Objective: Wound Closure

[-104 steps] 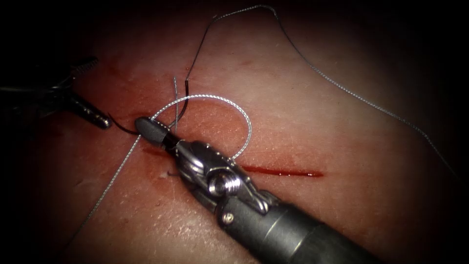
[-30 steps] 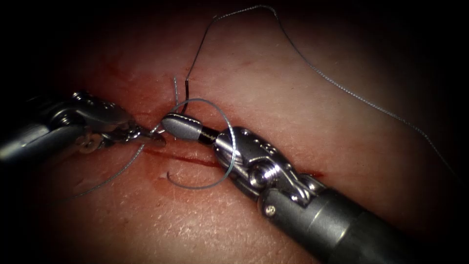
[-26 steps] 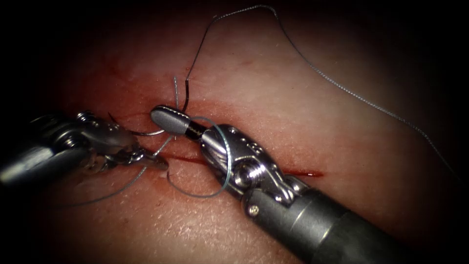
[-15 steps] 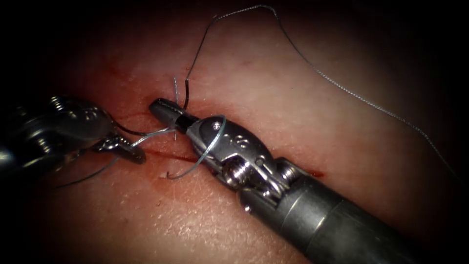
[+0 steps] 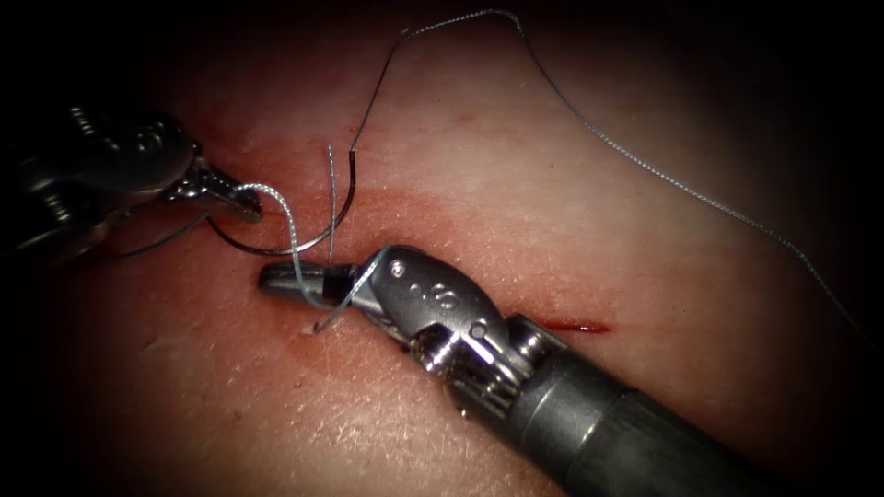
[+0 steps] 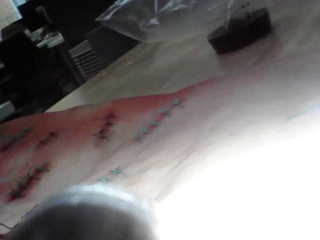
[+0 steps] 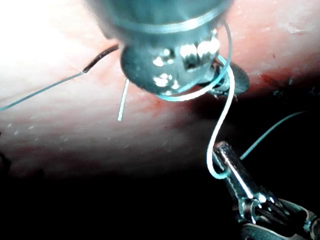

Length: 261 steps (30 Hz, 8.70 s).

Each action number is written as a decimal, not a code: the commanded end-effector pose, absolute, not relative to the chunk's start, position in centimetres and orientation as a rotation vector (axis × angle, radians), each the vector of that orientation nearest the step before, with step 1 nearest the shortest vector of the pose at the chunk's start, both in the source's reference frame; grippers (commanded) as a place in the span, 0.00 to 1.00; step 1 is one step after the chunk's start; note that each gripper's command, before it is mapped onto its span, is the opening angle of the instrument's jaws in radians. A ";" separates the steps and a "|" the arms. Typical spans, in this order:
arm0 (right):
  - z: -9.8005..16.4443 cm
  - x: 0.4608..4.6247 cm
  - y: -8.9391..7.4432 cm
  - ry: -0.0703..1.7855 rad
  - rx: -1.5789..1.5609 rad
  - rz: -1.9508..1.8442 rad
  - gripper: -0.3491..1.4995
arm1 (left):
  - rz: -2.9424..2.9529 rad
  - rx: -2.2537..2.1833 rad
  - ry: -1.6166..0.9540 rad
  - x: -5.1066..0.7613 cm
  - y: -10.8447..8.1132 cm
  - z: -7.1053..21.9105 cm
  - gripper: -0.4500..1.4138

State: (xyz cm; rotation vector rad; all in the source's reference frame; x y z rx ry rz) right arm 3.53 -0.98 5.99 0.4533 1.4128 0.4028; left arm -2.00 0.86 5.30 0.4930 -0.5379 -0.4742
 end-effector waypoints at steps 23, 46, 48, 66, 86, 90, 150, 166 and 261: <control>5.7 3.68 -0.9 1.592 0.267 1.142 0.00 | -0.469 0.600 -0.500 -2.10 0.2 6.1 0.00; 5.6 3.99 -0.9 1.089 -0.266 1.147 0.00 | -0.533 0.539 -0.526 -2.08 0.4 5.8 0.00; 5.7 3.95 -0.9 1.058 -0.296 1.174 0.00 | -0.543 0.517 -0.525 -2.06 0.5 5.8 0.00; 6.2 3.77 -0.8 1.032 -0.305 1.229 0.49 | -0.546 0.438 -0.501 -2.21 0.5 5.9 0.00; 6.2 3.70 -0.8 1.031 -0.296 1.265 0.21 | -0.544 0.431 -0.498 -2.22 0.5 5.9 0.00; 6.2 3.69 -0.8 1.030 -0.297 1.267 0.35 | -0.545 0.431 -0.498 -2.22 0.5 5.9 0.00; 6.4 3.70 -0.9 1.075 -0.248 1.310 0.00 | -0.633 0.225 -0.525 -1.81 1.1 5.2 0.00; 6.3 3.56 -1.3 1.063 -0.219 1.301 0.00 | -0.638 0.204 -0.537 -1.82 1.0 5.3 0.00; 5.8 3.33 -2.2 1.191 0.206 0.316 0.00 | -0.251 -0.826 0.496 -2.78 2.3 6.4 0.00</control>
